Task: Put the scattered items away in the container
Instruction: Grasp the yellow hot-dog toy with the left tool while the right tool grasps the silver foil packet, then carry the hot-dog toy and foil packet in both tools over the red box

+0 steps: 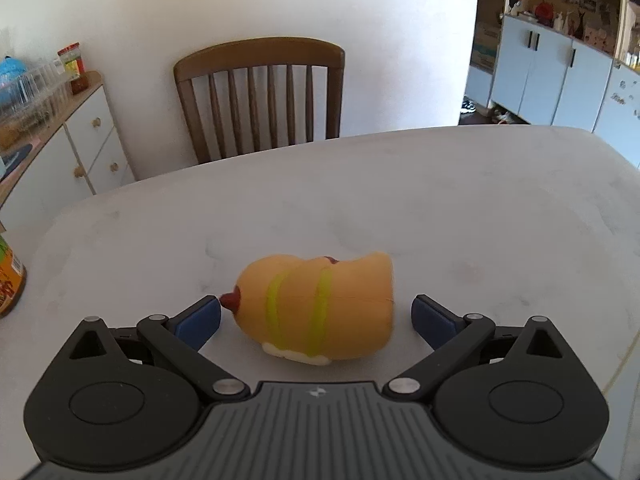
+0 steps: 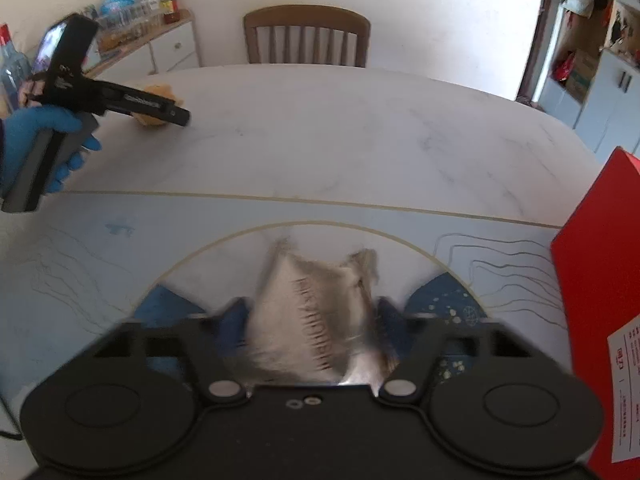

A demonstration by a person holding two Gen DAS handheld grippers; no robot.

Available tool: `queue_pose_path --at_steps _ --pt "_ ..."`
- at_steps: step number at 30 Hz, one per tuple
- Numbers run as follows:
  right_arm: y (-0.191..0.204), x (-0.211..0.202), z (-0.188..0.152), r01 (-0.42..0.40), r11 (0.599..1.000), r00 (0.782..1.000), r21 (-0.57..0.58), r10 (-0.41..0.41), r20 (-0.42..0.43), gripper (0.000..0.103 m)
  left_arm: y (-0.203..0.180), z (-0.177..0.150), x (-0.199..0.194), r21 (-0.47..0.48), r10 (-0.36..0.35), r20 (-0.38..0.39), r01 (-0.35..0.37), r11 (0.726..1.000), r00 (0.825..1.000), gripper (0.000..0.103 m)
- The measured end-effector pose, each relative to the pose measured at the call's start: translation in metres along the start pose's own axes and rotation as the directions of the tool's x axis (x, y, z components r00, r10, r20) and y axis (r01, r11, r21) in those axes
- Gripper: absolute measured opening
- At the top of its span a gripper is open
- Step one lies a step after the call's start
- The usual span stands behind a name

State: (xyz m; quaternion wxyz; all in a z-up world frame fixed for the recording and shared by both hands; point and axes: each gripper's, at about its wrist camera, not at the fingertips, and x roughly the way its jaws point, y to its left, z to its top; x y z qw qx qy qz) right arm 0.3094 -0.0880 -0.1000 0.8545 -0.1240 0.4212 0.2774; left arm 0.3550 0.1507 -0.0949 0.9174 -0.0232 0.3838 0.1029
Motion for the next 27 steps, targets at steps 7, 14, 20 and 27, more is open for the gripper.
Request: queue_pose_path --at_steps 7,14,20,27 --pt "-0.006 -0.011 -0.004 -0.018 0.999 1.000 0.040 0.018 -0.003 0.103 -0.007 -0.002 -0.009 0.026 0.004 -0.003 -0.004 1.000 1.000 0.074" --pt "-0.010 -0.043 -0.009 -0.027 0.997 0.999 0.076 0.024 0.039 0.103 -0.023 -0.002 -0.048 0.039 -0.051 0.028 0.050 0.998 0.998 0.073" --pt "-0.018 -0.088 -0.009 -0.023 0.994 0.993 0.106 0.010 0.113 0.103 -0.050 -0.001 -0.104 0.087 -0.169 0.063 0.163 0.983 0.984 0.073" --pt "-0.041 -0.140 -0.017 0.018 0.984 0.982 0.179 -0.051 0.180 0.103 -0.095 0.001 -0.166 0.150 -0.270 0.069 0.258 0.954 0.960 0.073"
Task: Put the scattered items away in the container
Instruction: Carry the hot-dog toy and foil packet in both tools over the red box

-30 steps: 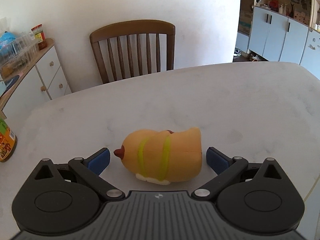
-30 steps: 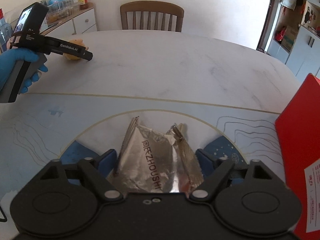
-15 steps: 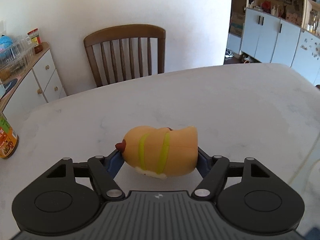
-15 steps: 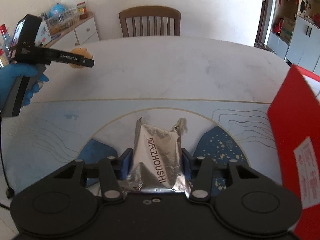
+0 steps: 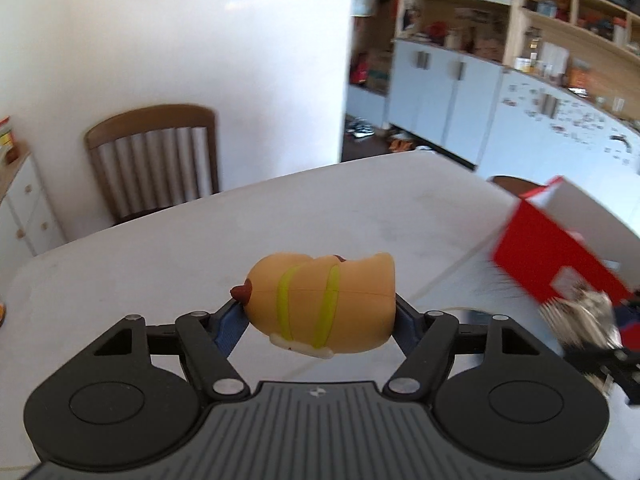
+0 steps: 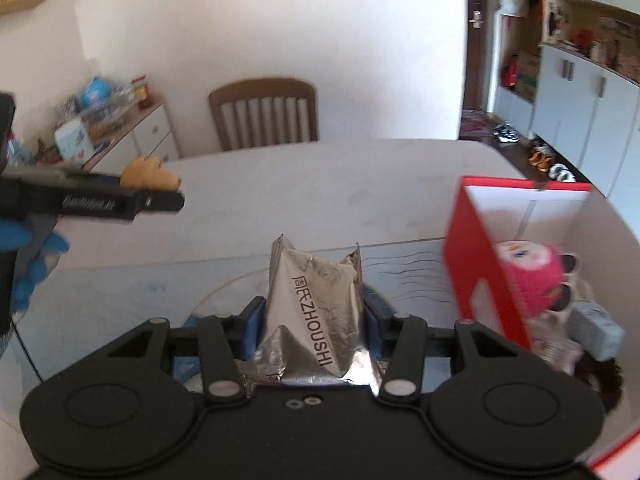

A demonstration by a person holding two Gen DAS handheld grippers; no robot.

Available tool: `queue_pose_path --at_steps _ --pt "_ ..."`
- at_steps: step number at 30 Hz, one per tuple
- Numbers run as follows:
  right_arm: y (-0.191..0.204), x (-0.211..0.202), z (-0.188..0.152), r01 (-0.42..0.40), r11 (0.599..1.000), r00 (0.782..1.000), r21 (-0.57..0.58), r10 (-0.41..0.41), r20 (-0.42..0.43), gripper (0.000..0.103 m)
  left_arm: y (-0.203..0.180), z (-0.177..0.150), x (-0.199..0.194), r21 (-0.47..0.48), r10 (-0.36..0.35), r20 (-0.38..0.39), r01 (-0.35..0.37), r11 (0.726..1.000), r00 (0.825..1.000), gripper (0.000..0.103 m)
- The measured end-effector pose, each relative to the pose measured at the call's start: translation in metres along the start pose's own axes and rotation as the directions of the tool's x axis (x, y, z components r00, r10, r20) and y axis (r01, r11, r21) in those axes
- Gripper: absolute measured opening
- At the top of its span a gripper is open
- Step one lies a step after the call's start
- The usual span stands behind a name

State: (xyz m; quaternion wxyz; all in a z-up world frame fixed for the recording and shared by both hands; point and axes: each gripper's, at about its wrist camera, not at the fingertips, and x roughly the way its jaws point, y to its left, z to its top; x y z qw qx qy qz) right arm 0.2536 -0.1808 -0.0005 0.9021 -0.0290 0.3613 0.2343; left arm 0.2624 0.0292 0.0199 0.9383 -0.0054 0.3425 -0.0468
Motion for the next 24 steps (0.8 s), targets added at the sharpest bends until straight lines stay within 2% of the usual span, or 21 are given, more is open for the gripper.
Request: queue_pose_path --at_steps 12,18,24 --pt "-0.083 -0.075 0.004 0.086 0.995 0.989 0.044 -0.091 0.113 0.103 -0.113 0.017 -0.039 0.089 -0.146 0.011 0.145 0.985 0.989 0.073" --pt "-0.140 -0.088 0.002 0.138 0.990 0.985 0.027 -0.140 0.104 0.103 -0.173 0.022 -0.035 0.119 -0.208 0.008 0.205 0.971 0.978 0.073" --pt "-0.186 -0.081 -0.002 0.139 0.990 0.988 0.005 -0.139 0.069 0.103 -0.236 0.027 -0.010 0.163 -0.247 -0.016 0.246 0.956 0.969 0.073"
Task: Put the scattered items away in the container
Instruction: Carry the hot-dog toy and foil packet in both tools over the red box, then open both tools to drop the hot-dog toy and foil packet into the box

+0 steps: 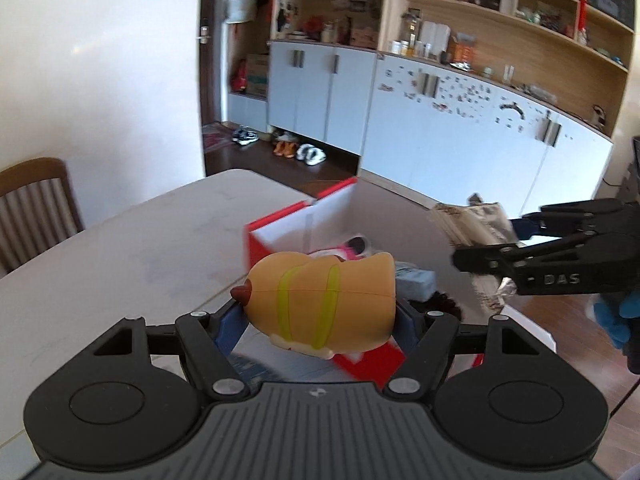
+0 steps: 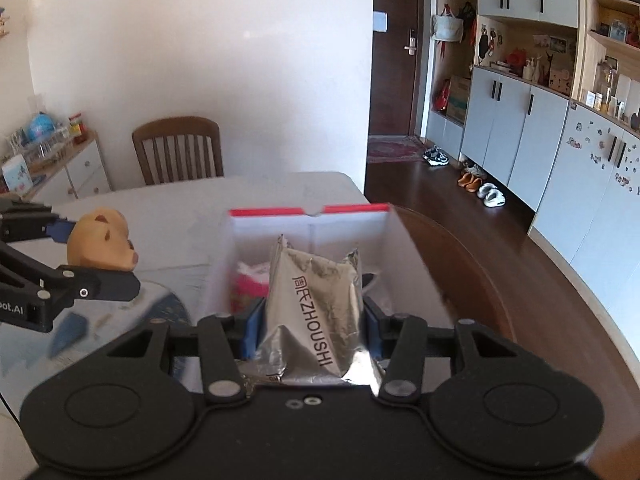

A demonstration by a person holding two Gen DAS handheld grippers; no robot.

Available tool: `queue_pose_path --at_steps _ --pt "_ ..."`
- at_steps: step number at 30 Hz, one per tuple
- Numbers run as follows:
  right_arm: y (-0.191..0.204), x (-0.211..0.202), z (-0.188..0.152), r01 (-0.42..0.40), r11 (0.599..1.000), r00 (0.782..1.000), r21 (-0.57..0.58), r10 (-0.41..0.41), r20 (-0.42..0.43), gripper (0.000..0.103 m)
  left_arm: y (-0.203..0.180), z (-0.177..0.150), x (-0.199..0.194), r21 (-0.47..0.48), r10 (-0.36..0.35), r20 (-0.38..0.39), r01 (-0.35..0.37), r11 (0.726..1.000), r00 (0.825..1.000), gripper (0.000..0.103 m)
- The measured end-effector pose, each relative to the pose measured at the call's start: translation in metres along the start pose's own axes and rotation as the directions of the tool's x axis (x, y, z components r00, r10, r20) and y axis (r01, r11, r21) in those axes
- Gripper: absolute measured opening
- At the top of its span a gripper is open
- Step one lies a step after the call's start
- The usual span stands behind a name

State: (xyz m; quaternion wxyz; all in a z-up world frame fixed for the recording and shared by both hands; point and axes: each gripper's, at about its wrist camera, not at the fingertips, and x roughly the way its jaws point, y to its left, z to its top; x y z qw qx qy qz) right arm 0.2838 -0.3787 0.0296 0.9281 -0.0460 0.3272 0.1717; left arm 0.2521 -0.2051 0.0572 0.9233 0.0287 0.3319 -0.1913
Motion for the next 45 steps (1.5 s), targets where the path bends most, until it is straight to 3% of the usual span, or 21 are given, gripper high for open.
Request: queue_pose_path --at_steps 4,10,16,24,32,35,41,43,45 --pt "-0.021 0.017 -0.008 -0.002 1.000 0.999 -0.009 0.002 -0.036 0.103 -0.031 0.006 0.031 0.039 -0.019 -0.029 0.020 0.999 0.999 0.073" --pt "-0.038 0.040 -0.021 -0.046 0.999 0.996 -0.028 0.043 -0.084 0.103 -0.074 0.002 0.087 0.087 -0.063 -0.135 0.075 0.993 0.989 0.073" --pt "-0.044 0.062 -0.027 -0.080 0.996 0.989 -0.047 0.074 -0.126 0.103 -0.094 -0.006 0.123 0.101 -0.048 -0.228 0.072 0.992 0.972 0.073" --pt "-0.050 0.070 -0.033 -0.120 0.990 0.982 -0.072 0.107 -0.157 0.103 -0.104 -0.010 0.148 0.142 -0.026 -0.298 0.072 0.987 0.954 0.074" --pt "-0.057 0.069 -0.033 -0.128 0.989 0.981 -0.070 0.116 -0.156 0.103 -0.110 -0.013 0.149 0.172 -0.019 -0.319 0.077 0.982 0.948 0.077" --pt "-0.061 0.068 -0.031 -0.132 0.989 0.980 -0.060 0.122 -0.155 0.103 -0.111 -0.013 0.145 0.167 -0.025 -0.316 0.082 0.983 0.949 0.084" --pt "-0.066 0.062 -0.029 -0.118 0.992 0.985 -0.048 0.110 -0.134 0.103 -0.106 -0.012 0.133 0.121 -0.054 -0.282 0.091 0.988 0.958 0.093" --pt "-0.068 0.060 -0.028 -0.113 0.993 0.986 -0.044 0.106 -0.129 0.103 -0.105 -0.011 0.127 0.095 -0.065 -0.263 0.092 0.991 0.963 0.103" --pt "-0.068 0.059 -0.027 -0.112 0.993 0.987 -0.043 0.106 -0.125 0.103 -0.103 -0.009 0.121 0.079 -0.067 -0.241 0.088 0.993 0.968 0.103"
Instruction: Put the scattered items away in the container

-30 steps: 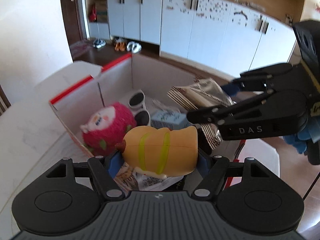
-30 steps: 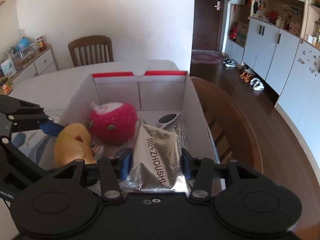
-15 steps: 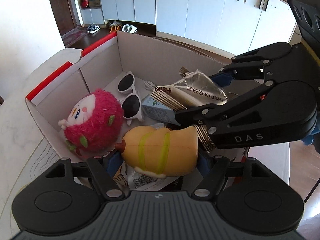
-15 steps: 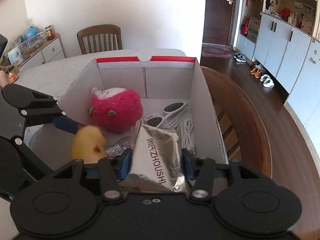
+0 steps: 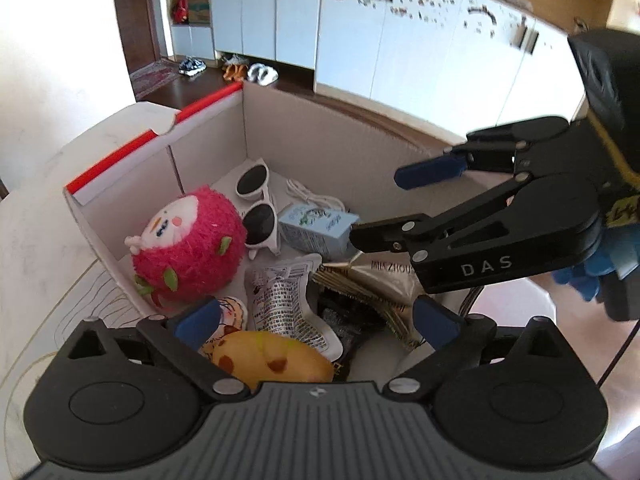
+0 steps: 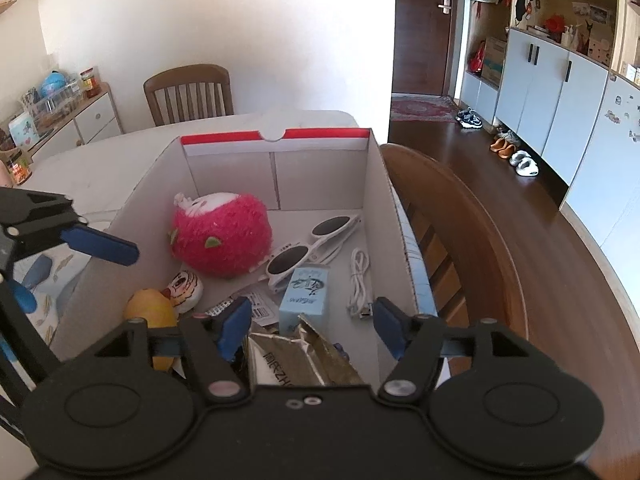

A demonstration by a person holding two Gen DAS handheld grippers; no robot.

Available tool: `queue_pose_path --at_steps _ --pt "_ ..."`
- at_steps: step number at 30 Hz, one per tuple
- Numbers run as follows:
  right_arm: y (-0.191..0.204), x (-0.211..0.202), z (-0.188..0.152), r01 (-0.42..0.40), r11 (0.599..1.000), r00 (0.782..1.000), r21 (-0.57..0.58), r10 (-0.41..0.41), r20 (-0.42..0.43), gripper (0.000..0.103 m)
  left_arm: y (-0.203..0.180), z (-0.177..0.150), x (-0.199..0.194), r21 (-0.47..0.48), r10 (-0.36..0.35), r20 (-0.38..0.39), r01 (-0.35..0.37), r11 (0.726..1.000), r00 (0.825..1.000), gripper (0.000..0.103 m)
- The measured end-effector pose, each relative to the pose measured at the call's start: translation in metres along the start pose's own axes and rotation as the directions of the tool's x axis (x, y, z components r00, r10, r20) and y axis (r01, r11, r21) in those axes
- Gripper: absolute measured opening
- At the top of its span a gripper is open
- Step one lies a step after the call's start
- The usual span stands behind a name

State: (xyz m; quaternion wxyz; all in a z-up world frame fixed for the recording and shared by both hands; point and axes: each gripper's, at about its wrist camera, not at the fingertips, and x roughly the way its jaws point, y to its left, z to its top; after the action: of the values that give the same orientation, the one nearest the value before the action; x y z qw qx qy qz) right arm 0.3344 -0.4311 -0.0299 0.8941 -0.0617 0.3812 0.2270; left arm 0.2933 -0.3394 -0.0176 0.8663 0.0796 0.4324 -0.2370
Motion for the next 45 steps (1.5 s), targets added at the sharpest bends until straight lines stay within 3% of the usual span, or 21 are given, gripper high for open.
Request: queue_pose_path --at_steps 6,16,25,30,36,45 --pt "0.003 -0.010 0.001 -0.003 1.000 1.000 -0.006 0.003 0.015 0.103 0.008 -0.004 -0.018 -0.062 0.007 0.055 -0.004 0.998 0.998 0.103" --pt "0.016 -0.034 -0.002 -0.022 1.000 0.999 -0.017 0.023 0.037 0.103 0.017 -0.018 -0.051 -0.160 0.136 0.167 -0.109 0.981 0.977 0.103" --pt "0.028 -0.051 -0.010 -0.025 1.000 1.000 -0.008 0.025 0.020 0.103 0.021 -0.027 -0.061 -0.233 0.240 0.171 -0.198 0.952 0.956 0.103" --pt "0.032 -0.058 -0.014 -0.032 1.000 0.999 -0.001 0.032 0.013 0.103 0.025 -0.032 -0.062 -0.254 0.222 0.136 -0.182 0.950 0.966 0.103" --pt "0.031 -0.061 -0.019 -0.033 0.999 0.999 0.043 0.032 0.017 0.103 0.016 -0.039 -0.059 -0.213 0.279 0.114 -0.250 0.944 0.954 0.103" --pt "0.035 -0.062 -0.028 -0.013 0.998 1.000 0.067 0.012 0.016 0.103 0.021 -0.054 -0.058 -0.273 0.260 0.094 -0.226 0.935 0.961 0.103"
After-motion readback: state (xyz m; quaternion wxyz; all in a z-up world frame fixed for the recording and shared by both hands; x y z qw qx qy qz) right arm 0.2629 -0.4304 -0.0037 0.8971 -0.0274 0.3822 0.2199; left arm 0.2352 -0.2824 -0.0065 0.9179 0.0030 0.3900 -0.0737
